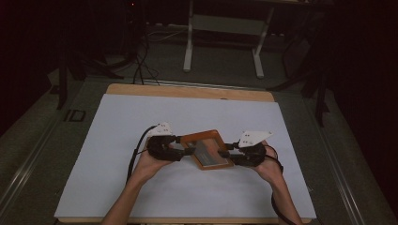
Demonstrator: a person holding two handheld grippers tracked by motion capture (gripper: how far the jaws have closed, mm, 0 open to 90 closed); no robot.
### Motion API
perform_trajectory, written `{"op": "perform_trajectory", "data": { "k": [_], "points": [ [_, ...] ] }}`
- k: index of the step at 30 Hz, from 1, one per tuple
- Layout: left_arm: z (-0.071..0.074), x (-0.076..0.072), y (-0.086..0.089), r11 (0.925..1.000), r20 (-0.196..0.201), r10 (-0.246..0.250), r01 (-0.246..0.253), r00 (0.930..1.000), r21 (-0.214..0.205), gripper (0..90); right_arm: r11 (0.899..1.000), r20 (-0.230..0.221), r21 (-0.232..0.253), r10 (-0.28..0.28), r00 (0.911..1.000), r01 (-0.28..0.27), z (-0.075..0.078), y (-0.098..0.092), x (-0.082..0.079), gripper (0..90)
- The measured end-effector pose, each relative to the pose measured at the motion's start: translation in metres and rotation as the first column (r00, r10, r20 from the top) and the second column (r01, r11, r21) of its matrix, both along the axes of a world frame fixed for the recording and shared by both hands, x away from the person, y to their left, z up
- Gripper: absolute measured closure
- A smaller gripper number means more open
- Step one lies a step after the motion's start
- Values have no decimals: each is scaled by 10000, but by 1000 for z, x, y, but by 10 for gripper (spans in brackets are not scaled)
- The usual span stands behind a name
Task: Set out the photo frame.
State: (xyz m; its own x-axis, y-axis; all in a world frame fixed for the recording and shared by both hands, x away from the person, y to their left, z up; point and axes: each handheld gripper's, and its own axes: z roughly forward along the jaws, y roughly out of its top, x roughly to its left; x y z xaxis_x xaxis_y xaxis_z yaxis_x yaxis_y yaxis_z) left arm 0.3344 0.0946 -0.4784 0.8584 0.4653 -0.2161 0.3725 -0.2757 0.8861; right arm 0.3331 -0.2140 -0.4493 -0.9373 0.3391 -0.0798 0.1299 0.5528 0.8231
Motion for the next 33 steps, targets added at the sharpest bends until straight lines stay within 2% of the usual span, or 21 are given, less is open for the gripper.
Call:
{"op": "perform_trajectory", "data": {
  "k": [5,7,11,14,18,22,24,27,30,32,33],
  "points": [
    [-16,0,-16,9986,-147,-196,203,9997,491,486,9999,-10,82,-64,10000,64,-2,-2,-1,680],
    [-20,0,-22,9974,-80,-201,206,9998,690,498,9999,-17,92,-87,10000,87,-2,-4,-1,680],
    [-22,2,-25,9983,-56,-273,275,9996,523,543,9998,-8,38,-190,9998,190,-4,-8,-1,676],
    [-21,1,-27,9973,87,-474,469,9988,564,576,9996,-54,17,-273,9996,273,-7,-12,-1,664],
    [-18,-2,-30,9959,265,-668,650,9974,630,633,9985,-124,-271,-488,9987,484,-10,-16,0,635],
    [-15,-3,-30,9952,220,-736,720,9970,659,644,9985,-387,-127,-544,9978,539,-13,-20,0,630],
    [-13,-3,-26,9957,-14,-752,752,9972,535,643,9983,-730,25,-571,9957,574,-15,-19,0,631],
    [-11,-5,-14,9978,-325,-533,546,9980,384,636,9976,-1484,326,-551,9874,606,-24,-12,1,637],
    [-11,-6,2,9995,-637,-171,186,9978,237,626,9972,-2300,431,-492,9719,607,-34,1,4,644],
    [-12,-7,14,10000,-959,53,-51,9954,27,621,9971,-2628,530,-385,9641,543,-40,11,6,650],
    [-13,-7,20,9998,-1086,150,-159,9940,-81,620,9968,-2901,639,-280,9566,486,-41,16,7,653]
  ]
}}
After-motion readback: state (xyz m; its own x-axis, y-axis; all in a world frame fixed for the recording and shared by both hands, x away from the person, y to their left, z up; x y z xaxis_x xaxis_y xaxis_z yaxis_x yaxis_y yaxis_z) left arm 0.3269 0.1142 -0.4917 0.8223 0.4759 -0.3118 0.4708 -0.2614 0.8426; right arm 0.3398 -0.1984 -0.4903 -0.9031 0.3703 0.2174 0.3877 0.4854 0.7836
